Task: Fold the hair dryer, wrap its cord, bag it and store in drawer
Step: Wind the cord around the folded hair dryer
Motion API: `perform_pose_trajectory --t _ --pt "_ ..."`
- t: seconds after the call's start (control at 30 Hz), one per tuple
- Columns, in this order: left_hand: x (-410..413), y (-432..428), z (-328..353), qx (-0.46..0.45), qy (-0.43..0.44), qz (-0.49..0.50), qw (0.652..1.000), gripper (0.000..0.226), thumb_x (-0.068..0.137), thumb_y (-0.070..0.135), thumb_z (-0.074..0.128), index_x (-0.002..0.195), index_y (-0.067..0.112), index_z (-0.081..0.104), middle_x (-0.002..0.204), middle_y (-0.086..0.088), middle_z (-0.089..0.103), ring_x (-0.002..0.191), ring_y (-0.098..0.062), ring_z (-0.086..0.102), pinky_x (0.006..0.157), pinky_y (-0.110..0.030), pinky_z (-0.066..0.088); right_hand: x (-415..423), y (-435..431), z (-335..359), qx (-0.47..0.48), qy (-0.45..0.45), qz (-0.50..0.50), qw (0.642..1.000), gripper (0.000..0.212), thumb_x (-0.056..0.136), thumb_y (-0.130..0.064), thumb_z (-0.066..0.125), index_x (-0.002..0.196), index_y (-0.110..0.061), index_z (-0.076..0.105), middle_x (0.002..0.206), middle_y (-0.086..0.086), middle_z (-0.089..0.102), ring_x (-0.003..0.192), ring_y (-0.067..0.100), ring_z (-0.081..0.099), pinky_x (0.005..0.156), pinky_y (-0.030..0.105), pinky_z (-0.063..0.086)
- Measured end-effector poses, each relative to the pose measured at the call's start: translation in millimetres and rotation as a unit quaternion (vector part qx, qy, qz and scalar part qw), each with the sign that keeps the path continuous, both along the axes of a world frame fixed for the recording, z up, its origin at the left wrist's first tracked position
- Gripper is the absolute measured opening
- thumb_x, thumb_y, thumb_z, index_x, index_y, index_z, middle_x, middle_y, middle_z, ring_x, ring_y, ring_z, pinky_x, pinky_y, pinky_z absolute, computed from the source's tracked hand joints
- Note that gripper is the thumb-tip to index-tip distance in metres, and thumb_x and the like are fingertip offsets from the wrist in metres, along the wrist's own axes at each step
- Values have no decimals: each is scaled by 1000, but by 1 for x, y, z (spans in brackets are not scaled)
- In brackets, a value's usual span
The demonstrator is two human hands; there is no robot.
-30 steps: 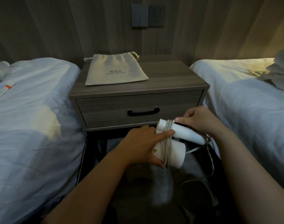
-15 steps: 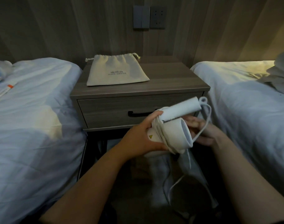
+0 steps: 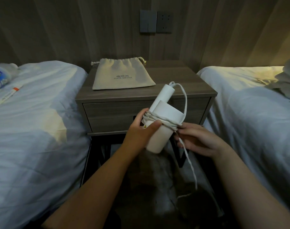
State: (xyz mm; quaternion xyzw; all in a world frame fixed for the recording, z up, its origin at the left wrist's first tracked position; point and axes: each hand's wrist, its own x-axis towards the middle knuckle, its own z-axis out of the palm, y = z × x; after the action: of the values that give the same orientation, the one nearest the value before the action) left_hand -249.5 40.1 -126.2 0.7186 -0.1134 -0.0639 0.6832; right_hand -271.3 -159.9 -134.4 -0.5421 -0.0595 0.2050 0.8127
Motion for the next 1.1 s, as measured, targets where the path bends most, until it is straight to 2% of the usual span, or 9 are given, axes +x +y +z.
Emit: perform_pose_trajectory --t 0.1,0.23,0.37,0.47,0.63,0.73,0.83,1.0,1.1 --pt "-3 0 4 11 -7 7 1000 57 86 25 62 136 32 37 114 9 50 90 -2 55 67 -15 46 -1 1 -3 16 7 7 1000 54 55 -34 88 99 -10 69 81 6 64 76 14 59 61 27 50" --pt "-4 2 4 21 -12 19 1000 62 84 28 64 139 32 35 120 8 49 104 -13 55 75 -18 47 1 12 -2 24 22 2 999 84 52 -56 83 117 -10 55 83 6 52 77 13 54 64 28 50" --pt "-5 2 4 21 -16 22 999 58 82 29 66 132 38 37 112 14 51 99 -8 55 75 -20 48 5 20 -6 16 36 -38 999 66 47 -55 86 95 -15 66 76 5 50 66 12 56 57 27 47" --pt "-5 2 5 32 -23 26 999 51 84 28 64 126 41 37 105 17 50 91 -1 53 68 -17 45 3 22 -8 30 11 -40 999 66 52 -48 86 101 -9 63 83 7 57 72 14 55 58 26 45" --pt "-5 0 5 33 -13 27 999 55 85 27 63 133 34 37 111 11 49 92 -5 53 68 -16 45 -1 23 -5 14 -24 -59 998 68 54 -47 86 97 -3 57 74 8 55 66 12 54 55 24 43" --pt "-4 0 4 15 8 31 999 40 87 29 60 121 37 41 100 14 50 86 -2 53 71 -20 48 0 23 -2 -143 -28 -87 985 52 68 -63 63 88 -15 68 75 8 54 65 14 52 62 28 42" --pt "-1 -1 5 3 25 39 999 31 86 31 60 112 39 43 93 18 52 86 -5 55 76 -28 51 1 24 1 -280 -40 -114 952 59 65 -76 43 72 -24 71 68 7 57 57 16 52 63 31 41" --pt "1 4 9 -1 31 31 999 33 85 31 61 113 39 45 100 11 55 97 -18 59 85 -40 53 7 6 6 -132 19 -112 985 64 83 -61 32 96 -6 63 73 10 60 51 15 48 45 23 39" --pt "1 8 12 11 -5 35 999 36 84 29 63 111 41 43 96 20 52 89 -5 56 76 -27 51 6 -5 9 -226 21 -145 963 36 96 -33 43 85 -7 66 63 9 58 46 14 46 43 23 39"
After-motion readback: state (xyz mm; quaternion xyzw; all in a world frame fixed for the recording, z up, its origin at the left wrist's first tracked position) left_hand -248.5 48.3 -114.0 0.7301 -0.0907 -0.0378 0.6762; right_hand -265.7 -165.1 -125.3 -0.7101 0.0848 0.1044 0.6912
